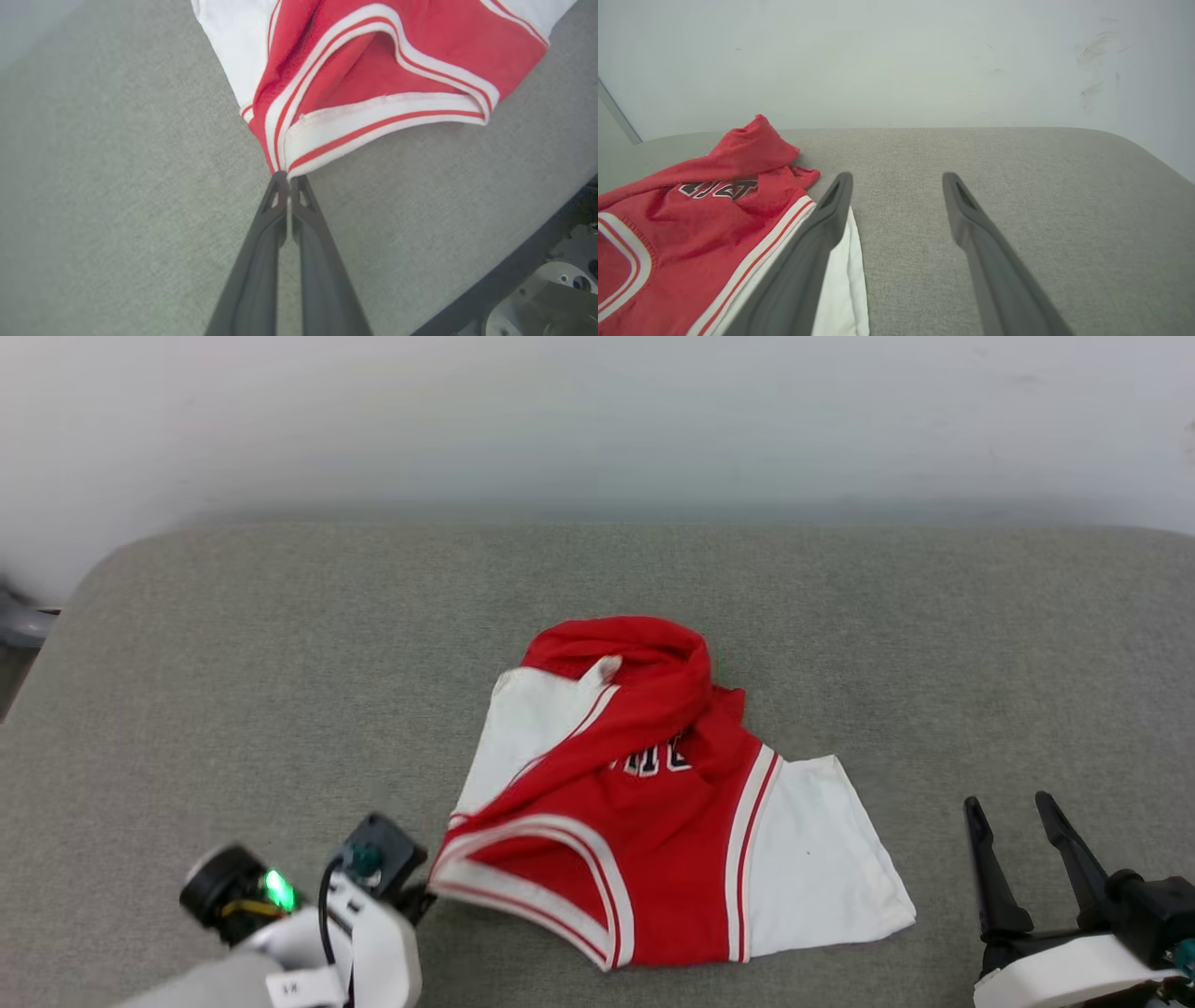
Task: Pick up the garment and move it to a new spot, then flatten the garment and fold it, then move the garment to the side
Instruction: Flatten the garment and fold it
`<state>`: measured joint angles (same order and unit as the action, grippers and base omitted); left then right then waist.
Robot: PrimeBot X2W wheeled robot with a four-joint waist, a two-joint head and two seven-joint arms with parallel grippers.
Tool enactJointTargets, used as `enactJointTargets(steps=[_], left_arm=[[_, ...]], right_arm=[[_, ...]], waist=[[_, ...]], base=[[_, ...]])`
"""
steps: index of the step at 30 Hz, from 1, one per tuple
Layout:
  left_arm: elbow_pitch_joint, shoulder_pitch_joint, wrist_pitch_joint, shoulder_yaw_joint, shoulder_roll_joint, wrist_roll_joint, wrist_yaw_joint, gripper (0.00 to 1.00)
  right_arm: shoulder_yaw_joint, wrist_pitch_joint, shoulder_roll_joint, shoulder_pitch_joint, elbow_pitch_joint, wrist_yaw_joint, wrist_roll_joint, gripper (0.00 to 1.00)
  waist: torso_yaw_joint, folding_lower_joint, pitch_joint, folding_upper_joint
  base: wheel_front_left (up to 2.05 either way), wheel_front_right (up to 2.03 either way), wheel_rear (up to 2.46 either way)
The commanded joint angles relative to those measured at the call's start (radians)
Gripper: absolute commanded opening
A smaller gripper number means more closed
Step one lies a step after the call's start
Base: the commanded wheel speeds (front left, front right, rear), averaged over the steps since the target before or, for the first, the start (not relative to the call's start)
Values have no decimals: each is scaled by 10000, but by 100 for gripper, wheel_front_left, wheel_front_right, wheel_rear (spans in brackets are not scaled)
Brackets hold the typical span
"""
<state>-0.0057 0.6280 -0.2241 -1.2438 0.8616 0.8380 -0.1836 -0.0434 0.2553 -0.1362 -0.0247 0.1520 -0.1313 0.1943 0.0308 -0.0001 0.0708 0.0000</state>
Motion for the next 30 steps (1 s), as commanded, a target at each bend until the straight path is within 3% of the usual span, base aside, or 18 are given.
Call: enactJointTargets(steps=[1, 8, 15, 18, 19, 20, 21, 30], left_arm=[[-67, -409, 85, -26, 19, 150, -126, 0], [-67, -1901, 69, -186, -236, 870, -338, 0], [1448, -2581, 307, -263, -1276, 1274, 288, 0], [2017, -2527, 697, -130, -1617, 1266, 349, 0], [2150, -2479, 832, -89, -1681, 1207, 327, 30], [2228, -2401, 1012, -30, -1710, 1096, 269, 45], [2247, -2341, 1191, 69, -1717, 1053, 179, 100], [599, -2086, 1721, 351, -1254, 563, -555, 100]], right_arm=[[-38, -24, -79, -138, 46, 11, 42, 100], [-195, -55, -168, -224, 266, 11, 70, 100], [-173, -154, -226, -82, 366, 11, 48, 100], [-168, -160, -267, -126, 386, 11, 66, 100], [-175, -178, -284, -156, 382, 11, 77, 100], [-173, -194, -304, -164, 357, 11, 83, 100], [-168, -204, -317, -169, 316, 11, 93, 100], [-304, -488, -621, -78, -356, 11, 99, 100]], waist=[[71, 1, -58, 0], [136, 1, -23, 0], [96, 1, 107, 0], [119, 1, 37, 0], [139, 1, -9, 0], [162, 1, -57, 0], [188, 1, -120, 0], [373, 1, -646, 0]], base=[[0, 0, 0], [0, 0, 0], [0, 0, 0], [0, 0, 0], [0, 0, 0], [0, 0, 0], [0, 0, 0], [0, 0, 0]])
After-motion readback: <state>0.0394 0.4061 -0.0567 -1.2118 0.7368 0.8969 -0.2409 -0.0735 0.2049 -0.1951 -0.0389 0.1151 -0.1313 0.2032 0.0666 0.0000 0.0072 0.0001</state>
